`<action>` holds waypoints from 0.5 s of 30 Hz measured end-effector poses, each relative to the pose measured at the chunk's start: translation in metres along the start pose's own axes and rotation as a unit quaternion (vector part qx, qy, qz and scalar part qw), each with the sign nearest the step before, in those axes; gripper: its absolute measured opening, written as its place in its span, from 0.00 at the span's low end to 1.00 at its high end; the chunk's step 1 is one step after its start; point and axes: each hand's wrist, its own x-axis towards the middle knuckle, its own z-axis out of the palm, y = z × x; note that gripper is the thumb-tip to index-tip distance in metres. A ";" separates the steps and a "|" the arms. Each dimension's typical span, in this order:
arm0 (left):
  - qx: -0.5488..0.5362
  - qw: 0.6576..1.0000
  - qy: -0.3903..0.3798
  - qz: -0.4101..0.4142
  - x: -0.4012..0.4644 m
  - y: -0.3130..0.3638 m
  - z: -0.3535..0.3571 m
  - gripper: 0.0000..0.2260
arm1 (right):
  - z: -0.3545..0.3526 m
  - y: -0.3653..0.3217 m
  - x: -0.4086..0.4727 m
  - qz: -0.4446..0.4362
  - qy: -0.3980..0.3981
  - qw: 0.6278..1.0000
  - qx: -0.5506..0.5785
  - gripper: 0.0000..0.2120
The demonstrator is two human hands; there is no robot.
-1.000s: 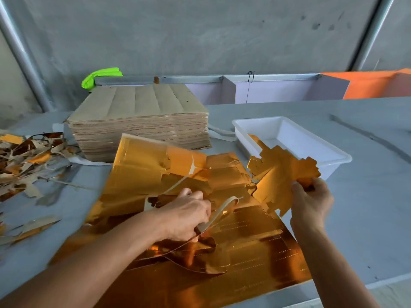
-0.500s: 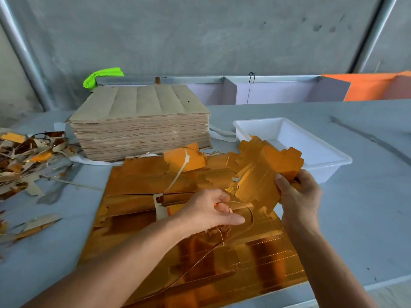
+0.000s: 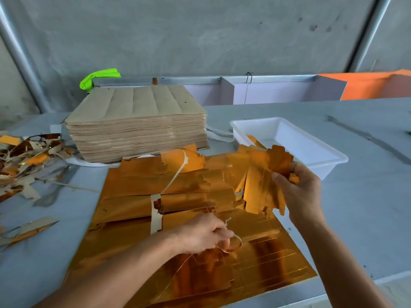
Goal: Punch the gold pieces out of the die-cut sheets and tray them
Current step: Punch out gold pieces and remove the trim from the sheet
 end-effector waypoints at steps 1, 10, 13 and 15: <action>-0.015 1.000 0.012 -0.003 -0.001 -0.002 -0.001 0.12 | -0.005 0.001 0.004 -0.002 -0.005 1.000 -0.021 0.11; 0.091 0.995 0.049 -0.003 -0.007 -0.008 -0.026 0.09 | -0.031 0.009 0.029 -0.051 0.042 0.971 -0.229 0.06; 0.139 0.989 -0.049 -0.013 -0.009 -0.005 -0.041 0.17 | -0.028 -0.002 0.031 -0.071 0.010 0.974 -0.217 0.06; 0.140 0.983 -0.116 -0.016 -0.011 -0.002 -0.057 0.33 | -0.022 -0.010 0.030 -0.103 -0.036 0.968 -0.225 0.04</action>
